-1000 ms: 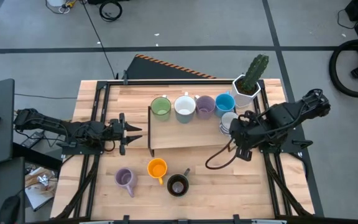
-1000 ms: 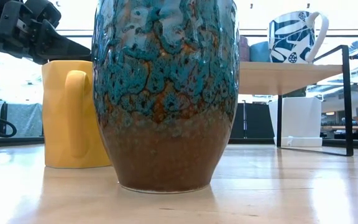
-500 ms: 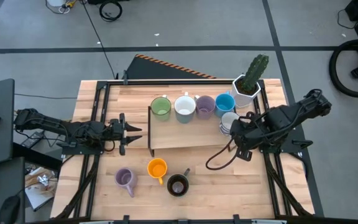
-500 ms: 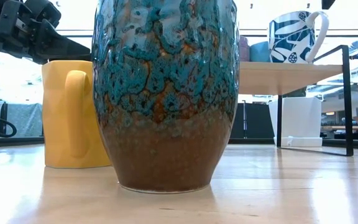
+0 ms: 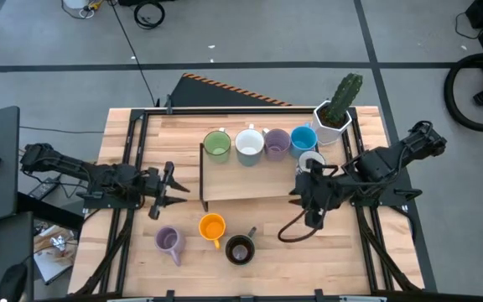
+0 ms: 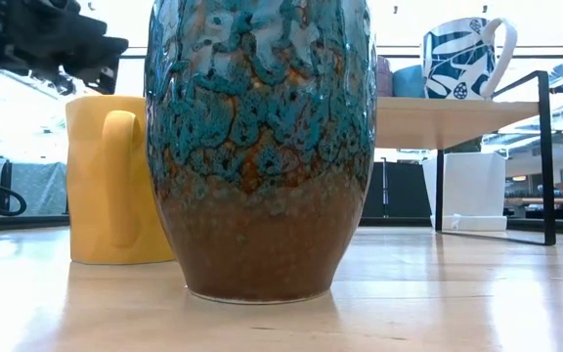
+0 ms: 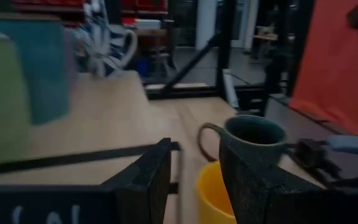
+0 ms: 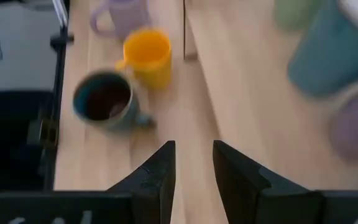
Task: Place coffee mugs
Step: Put the purple cup on the shelf aligned with the other purple cup
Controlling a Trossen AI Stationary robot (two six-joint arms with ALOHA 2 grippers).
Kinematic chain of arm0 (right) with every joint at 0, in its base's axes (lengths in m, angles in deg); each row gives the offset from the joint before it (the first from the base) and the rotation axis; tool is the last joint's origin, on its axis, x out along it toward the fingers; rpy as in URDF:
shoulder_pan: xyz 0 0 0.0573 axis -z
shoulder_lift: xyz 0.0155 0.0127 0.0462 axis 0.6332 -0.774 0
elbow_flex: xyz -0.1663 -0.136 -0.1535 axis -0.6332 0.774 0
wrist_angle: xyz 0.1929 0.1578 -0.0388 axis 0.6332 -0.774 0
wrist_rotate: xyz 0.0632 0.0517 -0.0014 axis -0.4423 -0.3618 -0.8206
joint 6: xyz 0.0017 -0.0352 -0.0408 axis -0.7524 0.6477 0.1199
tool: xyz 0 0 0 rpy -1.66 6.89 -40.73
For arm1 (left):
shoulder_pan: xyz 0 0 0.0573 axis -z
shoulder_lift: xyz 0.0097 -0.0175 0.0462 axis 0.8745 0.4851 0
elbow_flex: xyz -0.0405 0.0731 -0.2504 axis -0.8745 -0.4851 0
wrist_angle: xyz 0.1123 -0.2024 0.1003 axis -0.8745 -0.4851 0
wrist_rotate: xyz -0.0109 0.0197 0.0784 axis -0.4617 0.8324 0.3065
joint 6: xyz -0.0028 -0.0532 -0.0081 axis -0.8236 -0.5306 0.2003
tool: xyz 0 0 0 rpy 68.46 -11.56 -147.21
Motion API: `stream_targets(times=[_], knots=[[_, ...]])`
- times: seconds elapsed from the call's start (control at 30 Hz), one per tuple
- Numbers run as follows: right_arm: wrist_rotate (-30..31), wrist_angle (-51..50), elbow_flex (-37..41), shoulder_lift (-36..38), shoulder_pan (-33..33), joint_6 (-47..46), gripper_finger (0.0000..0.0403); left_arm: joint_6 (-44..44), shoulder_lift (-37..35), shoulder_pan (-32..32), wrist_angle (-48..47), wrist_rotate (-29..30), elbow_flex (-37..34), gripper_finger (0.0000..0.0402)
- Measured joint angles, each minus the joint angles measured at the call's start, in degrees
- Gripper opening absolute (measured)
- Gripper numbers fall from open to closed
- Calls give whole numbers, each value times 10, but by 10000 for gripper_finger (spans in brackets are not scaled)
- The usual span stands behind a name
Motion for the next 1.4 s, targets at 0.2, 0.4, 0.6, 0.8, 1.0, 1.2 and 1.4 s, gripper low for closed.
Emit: stream_targets(times=[0.2,0.4,0.6,0.8,1.0,1.2,1.4], knots=[[29,161,51,0,-2,76,114,-80,1,40,-135,-23,47,142],[41,308,119,0,-2,128,114,-132,15,102,-244,49,115,142],[87,404,187,0,1,75,113,-142,41,153,-241,62,130,142],[98,540,237,0,-23,167,113,-220,53,166,-230,62,130,142],[117,634,269,0,-38,258,113,-301,57,179,-240,55,159,142],[125,633,271,0,-37,263,113,-297,111,198,-360,104,247,142],[125,620,271,0,-44,277,113,-341,196,203,-461,98,322,142]])
